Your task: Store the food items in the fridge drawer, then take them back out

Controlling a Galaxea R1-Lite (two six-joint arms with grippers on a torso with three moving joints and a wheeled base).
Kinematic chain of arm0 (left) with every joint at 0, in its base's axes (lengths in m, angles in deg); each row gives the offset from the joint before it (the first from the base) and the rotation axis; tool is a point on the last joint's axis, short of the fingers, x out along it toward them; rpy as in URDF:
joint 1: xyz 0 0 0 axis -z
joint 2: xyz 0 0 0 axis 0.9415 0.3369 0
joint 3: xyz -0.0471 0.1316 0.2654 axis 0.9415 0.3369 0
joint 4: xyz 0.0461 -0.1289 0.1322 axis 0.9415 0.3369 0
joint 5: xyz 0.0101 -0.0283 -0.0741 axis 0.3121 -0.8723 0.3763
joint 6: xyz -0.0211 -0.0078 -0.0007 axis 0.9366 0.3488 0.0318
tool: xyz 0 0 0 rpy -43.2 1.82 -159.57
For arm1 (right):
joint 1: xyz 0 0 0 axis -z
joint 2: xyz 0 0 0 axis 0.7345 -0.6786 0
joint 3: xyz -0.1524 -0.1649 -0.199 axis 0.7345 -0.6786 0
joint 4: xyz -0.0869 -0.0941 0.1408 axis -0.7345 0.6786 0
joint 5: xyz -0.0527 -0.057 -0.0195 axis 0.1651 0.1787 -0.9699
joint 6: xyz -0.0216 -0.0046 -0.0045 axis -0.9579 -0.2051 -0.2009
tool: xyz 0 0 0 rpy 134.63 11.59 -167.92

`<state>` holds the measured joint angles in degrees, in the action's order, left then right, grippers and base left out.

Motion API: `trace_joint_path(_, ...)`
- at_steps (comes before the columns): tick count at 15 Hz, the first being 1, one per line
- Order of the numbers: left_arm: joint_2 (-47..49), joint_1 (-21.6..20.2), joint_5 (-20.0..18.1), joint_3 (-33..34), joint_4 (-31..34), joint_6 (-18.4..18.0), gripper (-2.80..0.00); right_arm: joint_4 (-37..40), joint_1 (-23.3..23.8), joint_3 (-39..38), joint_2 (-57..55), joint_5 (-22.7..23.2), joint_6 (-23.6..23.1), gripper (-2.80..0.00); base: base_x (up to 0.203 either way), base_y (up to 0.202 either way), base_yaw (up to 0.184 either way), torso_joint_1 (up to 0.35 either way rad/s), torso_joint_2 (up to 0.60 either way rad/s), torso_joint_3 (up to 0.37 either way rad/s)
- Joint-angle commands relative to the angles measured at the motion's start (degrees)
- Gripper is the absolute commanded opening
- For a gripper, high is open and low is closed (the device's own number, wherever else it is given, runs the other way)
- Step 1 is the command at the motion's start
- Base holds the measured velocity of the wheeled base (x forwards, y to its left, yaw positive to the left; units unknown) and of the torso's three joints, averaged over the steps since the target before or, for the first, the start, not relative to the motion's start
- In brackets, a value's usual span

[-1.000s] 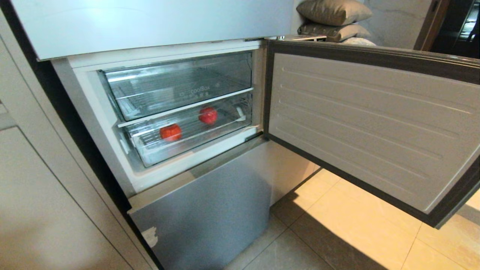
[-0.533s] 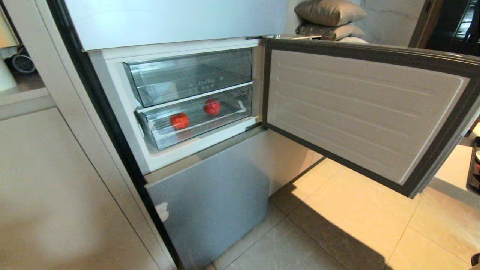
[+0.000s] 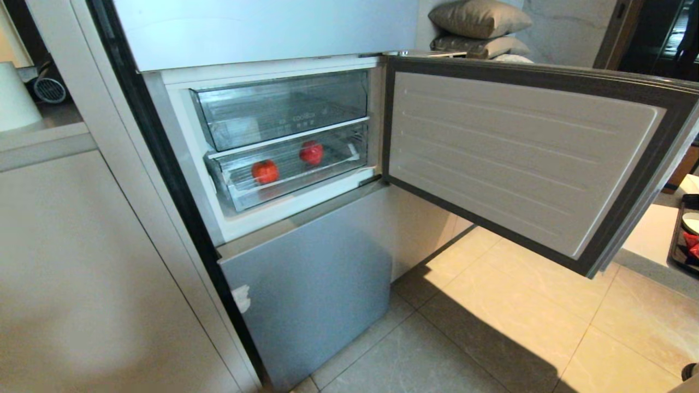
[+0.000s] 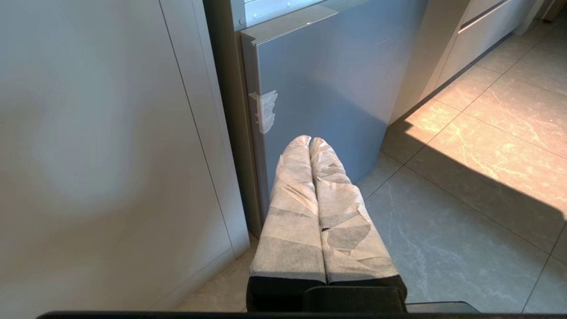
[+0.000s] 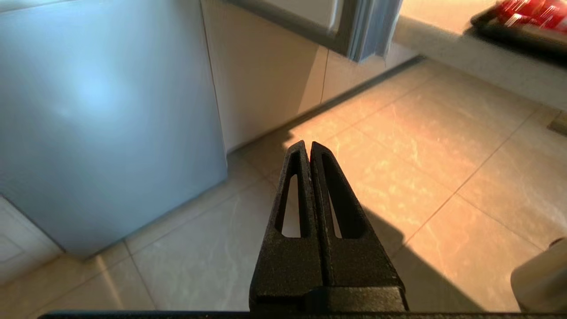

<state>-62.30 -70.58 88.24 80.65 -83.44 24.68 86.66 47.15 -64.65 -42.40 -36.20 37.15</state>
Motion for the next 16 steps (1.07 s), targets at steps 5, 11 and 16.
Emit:
trace_joint_path(5,-0.01,0.00,0.06,0.00,0.03,0.00,-2.80,0.53,-0.06,18.35,-28.38,-10.37,11.32,-2.80,0.000,0.000,0.000,0.000,0.00,0.000)
trace_joint_path(11,-0.01,-0.02,0.05,0.00,0.03,0.00,-2.80,-27.31,15.96,23.28,-58.91,-10.15,21.77,-2.80,0.000,0.000,0.000,0.000,0.00,0.000)
trace_joint_path(16,-0.01,0.00,-0.03,0.00,0.03,0.00,-2.80,-47.87,36.90,33.56,-76.70,-2.73,28.98,-2.80,0.000,0.000,0.000,0.000,0.00,0.000)
